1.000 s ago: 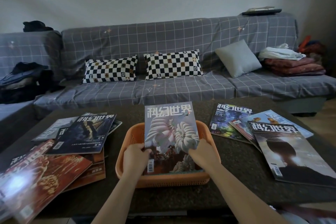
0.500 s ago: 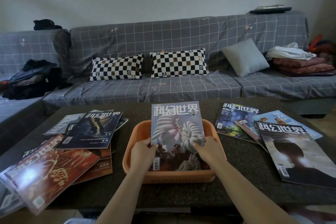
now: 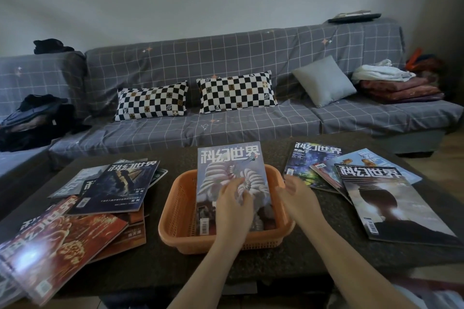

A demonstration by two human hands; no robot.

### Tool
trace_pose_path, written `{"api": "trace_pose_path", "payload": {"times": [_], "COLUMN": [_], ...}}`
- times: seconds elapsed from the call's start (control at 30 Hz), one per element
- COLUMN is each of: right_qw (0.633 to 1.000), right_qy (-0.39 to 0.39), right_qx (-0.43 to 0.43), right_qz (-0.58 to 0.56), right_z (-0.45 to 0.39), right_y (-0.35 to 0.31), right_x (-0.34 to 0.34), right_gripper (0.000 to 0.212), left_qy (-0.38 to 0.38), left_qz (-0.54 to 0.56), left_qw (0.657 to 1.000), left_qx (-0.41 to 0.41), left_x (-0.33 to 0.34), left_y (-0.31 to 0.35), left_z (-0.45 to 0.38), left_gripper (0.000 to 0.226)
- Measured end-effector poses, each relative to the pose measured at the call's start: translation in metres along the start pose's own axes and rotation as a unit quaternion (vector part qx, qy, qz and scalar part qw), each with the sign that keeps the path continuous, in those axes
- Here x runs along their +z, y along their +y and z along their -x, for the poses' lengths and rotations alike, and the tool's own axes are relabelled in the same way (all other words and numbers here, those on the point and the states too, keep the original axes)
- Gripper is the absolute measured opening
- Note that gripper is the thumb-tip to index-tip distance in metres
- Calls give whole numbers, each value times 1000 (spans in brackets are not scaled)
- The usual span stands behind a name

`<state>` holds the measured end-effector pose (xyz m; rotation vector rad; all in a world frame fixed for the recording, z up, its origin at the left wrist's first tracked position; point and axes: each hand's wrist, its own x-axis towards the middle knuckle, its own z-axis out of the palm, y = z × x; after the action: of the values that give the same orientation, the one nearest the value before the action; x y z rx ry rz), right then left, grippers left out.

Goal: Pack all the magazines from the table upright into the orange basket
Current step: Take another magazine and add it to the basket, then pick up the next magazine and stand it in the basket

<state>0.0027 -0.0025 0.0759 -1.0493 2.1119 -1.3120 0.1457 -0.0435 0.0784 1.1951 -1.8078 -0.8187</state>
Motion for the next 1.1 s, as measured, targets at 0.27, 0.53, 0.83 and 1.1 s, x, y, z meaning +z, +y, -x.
{"api": "trace_pose_path", "payload": {"times": [0.27, 0.53, 0.83, 1.1], "right_qw": [996, 985, 929, 905], "right_qy": [84, 131, 195, 212], "right_qx": [23, 107, 223, 237], "right_qz": [17, 39, 224, 281], "right_z": [6, 10, -8, -21], "right_y": [53, 124, 184, 204], "right_x": [-86, -150, -203, -207], "right_gripper": [22, 24, 58, 77], "left_qy": [-91, -198, -257, -268], "left_qz": [40, 50, 43, 75], "left_qw": [994, 979, 962, 947], "left_qx": [42, -4, -88, -161], "left_x": [84, 175, 244, 267], "left_y": [44, 57, 60, 60], "left_z": [16, 35, 40, 22], "left_gripper": [29, 29, 39, 38]}}
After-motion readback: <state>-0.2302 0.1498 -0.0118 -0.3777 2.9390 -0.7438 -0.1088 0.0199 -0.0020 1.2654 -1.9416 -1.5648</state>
